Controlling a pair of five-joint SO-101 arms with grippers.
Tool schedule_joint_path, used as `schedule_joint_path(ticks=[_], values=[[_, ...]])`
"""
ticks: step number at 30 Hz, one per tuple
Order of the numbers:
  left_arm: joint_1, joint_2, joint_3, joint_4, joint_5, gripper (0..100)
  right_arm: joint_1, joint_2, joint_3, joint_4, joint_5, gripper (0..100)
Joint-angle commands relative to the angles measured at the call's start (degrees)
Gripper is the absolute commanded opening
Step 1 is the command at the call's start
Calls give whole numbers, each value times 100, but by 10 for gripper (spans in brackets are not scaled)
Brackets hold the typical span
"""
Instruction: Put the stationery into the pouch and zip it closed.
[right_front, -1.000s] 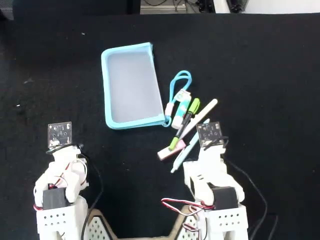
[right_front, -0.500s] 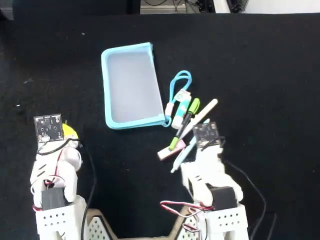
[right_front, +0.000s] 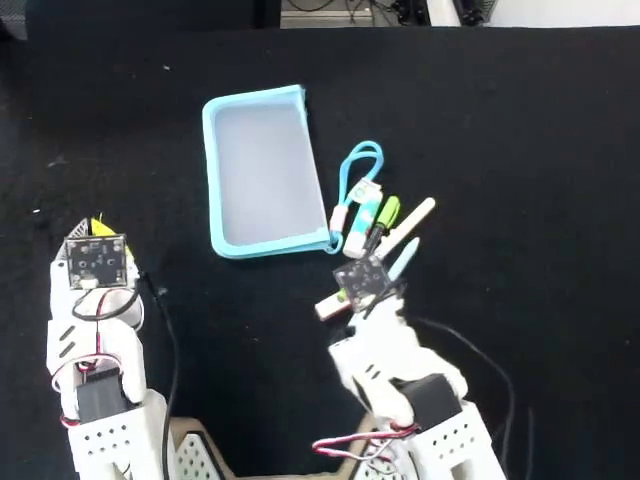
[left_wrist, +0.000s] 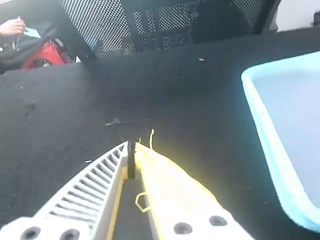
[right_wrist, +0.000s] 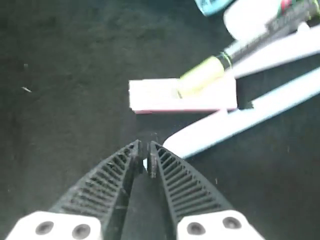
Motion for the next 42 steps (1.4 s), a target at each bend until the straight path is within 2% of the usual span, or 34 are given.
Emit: schedule_joint_path(ticks=[1,4,7,12,15,20,25,31,35,42], values=[[-48,-44,101,-123,519,66,-97,-365,4,-730,35,29],[-48,-44,13,-114,958,127,255,-365,-75,-1301,35,29],[13,-44,-462,264,1099,149,879,-365,-136,-1785,53,29],[251,-44,-1719,774,1073,149,1582,-523,-207,-2585,1116,29],[101,-35,-1991,791,1099,148,1899,-532,-593,-2734,1266,29],[259,-35,-1385,756,1143,148,2277,-532,-1552,-2567,1310,31],[418,-44,-268,404,1152,148,2277,-497,-2695,-1758,1213,145],[391,-44,119,44,1705,148,2224,-365,-4154,-1099,1187,116],[409,-44,119,290,1785,148,2127,637,-4848,-862,1187,128],[418,-44,119,325,1758,148,2119,3679,-5604,-914,1152,124]])
